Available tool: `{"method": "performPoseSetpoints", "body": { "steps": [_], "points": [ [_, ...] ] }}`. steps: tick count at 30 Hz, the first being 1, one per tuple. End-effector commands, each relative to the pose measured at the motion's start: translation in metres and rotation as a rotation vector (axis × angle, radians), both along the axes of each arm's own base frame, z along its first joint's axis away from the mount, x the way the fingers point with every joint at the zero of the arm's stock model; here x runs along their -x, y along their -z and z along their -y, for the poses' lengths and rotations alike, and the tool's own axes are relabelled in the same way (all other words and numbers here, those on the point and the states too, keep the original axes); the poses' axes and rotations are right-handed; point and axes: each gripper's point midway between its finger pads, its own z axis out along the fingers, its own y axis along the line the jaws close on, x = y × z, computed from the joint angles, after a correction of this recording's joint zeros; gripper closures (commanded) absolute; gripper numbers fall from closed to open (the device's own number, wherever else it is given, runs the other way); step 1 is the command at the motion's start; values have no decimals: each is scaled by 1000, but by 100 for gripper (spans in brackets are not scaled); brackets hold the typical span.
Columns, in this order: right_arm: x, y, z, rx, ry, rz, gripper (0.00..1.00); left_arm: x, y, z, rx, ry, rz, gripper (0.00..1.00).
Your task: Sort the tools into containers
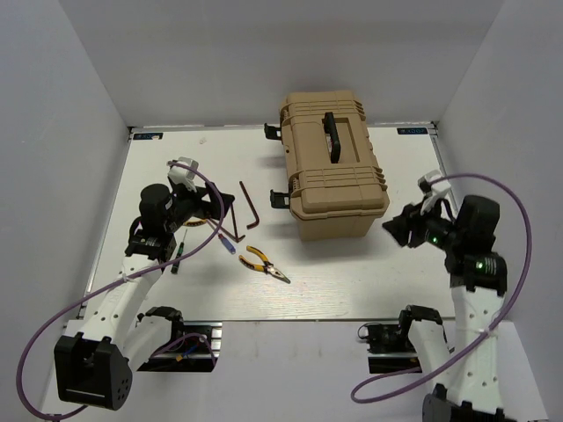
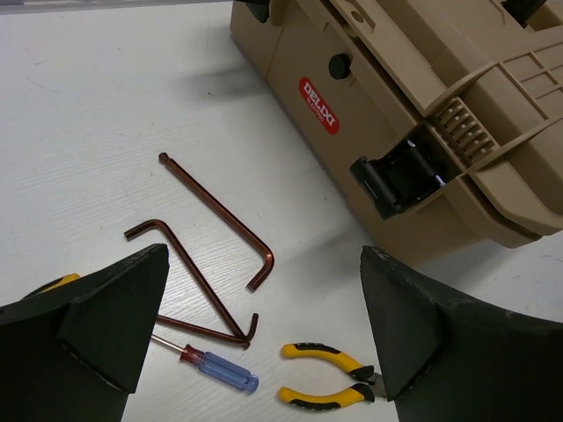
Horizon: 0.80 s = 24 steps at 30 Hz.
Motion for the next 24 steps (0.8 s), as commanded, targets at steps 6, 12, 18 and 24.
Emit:
{"method": "performPoseSetpoints", "body": {
  "steps": [6,12,18,24],
  "points": [
    [-78,-102,-20,-175,-59,13,100,3,-19,3,41,13,33,56],
    [-147,-125,-36,-210,-31,-12,34,2,-11,14,95,67,-19,71],
    [-207,-112,-87,-236,-76,-131,31,-4,-2,19,96,92,-59,21],
    [-258,-89,-104,-175,5,-161,31,-3,-2,20,91,103,-55,20]
  ]
}}
